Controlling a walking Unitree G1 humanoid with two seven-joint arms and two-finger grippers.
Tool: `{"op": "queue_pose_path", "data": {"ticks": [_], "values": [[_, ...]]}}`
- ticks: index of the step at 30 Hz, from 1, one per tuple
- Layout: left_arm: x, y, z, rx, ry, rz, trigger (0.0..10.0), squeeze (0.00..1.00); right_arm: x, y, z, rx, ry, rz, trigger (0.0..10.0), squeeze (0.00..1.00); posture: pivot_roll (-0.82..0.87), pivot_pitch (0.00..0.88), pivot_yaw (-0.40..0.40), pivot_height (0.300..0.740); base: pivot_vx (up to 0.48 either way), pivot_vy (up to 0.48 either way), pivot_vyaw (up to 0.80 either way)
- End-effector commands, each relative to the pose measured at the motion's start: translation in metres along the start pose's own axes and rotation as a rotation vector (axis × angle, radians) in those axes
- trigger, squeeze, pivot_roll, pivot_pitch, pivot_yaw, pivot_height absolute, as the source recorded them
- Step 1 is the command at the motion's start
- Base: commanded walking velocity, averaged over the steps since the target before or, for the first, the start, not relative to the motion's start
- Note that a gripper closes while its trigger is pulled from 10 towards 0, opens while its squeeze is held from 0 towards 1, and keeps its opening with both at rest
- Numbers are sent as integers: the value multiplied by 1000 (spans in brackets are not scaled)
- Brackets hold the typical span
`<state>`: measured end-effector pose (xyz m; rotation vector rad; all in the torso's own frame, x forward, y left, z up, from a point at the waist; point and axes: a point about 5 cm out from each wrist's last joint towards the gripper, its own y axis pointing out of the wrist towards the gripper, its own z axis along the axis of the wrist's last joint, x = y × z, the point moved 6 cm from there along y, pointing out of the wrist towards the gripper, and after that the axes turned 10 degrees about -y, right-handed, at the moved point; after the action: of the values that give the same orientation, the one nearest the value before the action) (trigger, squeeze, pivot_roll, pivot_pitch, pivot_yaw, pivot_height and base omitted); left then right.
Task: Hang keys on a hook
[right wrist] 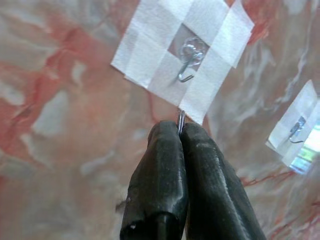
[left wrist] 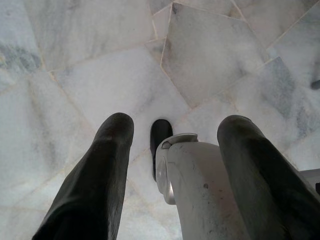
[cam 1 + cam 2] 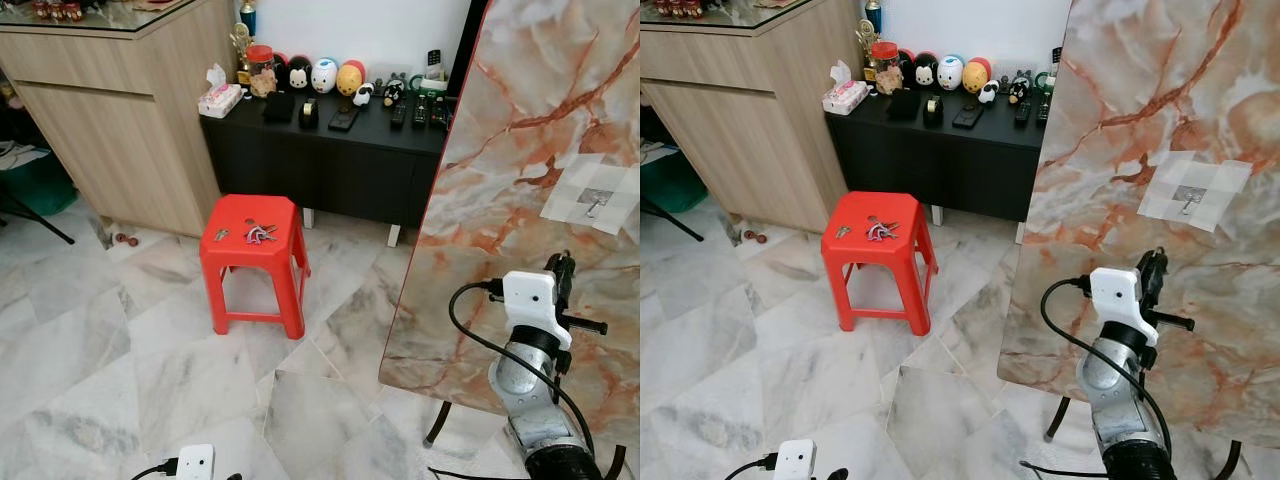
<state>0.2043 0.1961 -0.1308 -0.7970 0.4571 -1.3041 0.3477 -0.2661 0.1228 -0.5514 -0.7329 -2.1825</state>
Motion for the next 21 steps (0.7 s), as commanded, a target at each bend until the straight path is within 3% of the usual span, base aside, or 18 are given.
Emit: {"op": "queue_pose_path", "data": {"ticks": [1, 8, 16, 19, 20, 21], "values": [[-3, -1, -4, -15, 3, 4, 10000, 0, 7, 8, 8, 27, -8, -34, 10000, 0, 83, 43, -15, 740, 0, 0, 0], [-3, -1, -4, -18, 11, 1, 10000, 0, 7, 14, 7, 2, -23, -51, 10000, 0, 85, 31, -11, 740, 0, 0, 0], [-2, -1, -4, -18, 12, -2, 10000, 0, 19, 29, -1, -60, -31, -105, 10000, 0, 83, 19, -13, 740, 0, 0, 0], [-2, -1, -4, -19, 9, -2, 10000, 0, 19, 30, -12, -134, 54, -105, 10000, 0, 82, 11, -17, 740, 0, 0, 0], [-2, -1, -4, -18, 8, 0, 10000, 0, 11, 27, -13, -160, 163, -60, 10000, 0, 81, 10, -17, 740, 0, 0, 0], [-2, -1, -4, -18, 6, 0, 10000, 0, 6, 24, -17, -190, 196, -38, 10000, 0, 80, 10, -17, 740, 0, 0, 0]]}}
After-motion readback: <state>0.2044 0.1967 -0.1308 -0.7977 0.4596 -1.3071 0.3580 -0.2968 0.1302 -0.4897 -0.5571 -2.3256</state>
